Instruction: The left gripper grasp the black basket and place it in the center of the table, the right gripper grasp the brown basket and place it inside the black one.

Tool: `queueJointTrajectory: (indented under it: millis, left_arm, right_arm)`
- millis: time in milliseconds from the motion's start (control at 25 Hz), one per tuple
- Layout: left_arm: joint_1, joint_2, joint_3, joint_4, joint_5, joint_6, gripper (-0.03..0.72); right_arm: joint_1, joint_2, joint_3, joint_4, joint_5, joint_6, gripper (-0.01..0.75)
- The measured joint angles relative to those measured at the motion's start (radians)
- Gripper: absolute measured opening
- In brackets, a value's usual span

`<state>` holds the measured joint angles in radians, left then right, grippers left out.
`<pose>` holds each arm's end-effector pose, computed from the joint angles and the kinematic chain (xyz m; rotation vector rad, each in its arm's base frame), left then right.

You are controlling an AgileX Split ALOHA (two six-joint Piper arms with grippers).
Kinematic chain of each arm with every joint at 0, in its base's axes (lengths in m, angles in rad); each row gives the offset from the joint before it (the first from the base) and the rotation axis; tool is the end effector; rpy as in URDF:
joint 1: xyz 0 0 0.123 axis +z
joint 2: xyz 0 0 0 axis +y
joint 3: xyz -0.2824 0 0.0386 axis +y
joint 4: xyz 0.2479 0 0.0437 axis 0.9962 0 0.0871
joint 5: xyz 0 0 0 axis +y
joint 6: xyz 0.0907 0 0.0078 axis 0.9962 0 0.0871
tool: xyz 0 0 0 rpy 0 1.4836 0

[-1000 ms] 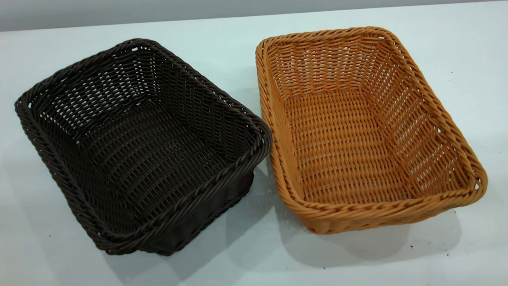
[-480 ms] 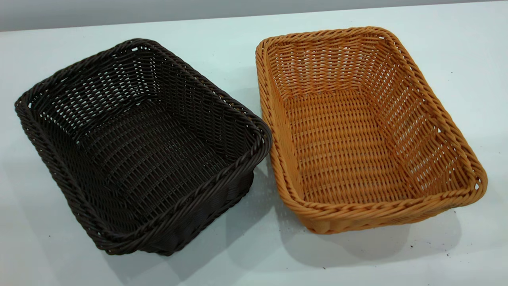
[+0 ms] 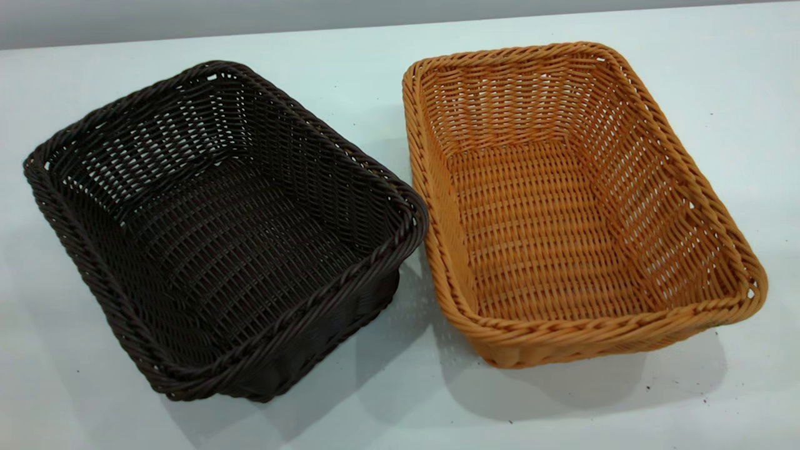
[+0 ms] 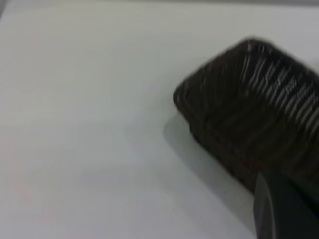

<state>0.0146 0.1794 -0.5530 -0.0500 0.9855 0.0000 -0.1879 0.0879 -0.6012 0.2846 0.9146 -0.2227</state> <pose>0.0226 -0.0035 0.2969 -0.0191 2.0948 -0.0515 0.0052 0.0196 0.3202 -0.0232 1.8575 0.0468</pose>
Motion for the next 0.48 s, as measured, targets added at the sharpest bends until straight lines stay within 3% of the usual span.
queueJointTrajectory:
  millis: [320, 480]
  left_arm:
    - [0.000, 0.364, -0.257, 0.006, -0.188, 0.088, -0.001]
    - [0.000, 0.535, -0.363, 0.006, -0.315, 0.137, -0.001]
  right_arm:
    - [0.000, 0.407, -0.234, 0.031, -0.110, -0.008, 0.000]
    - [0.000, 0.606, -0.308, 0.038, -0.228, -0.032, 0.000]
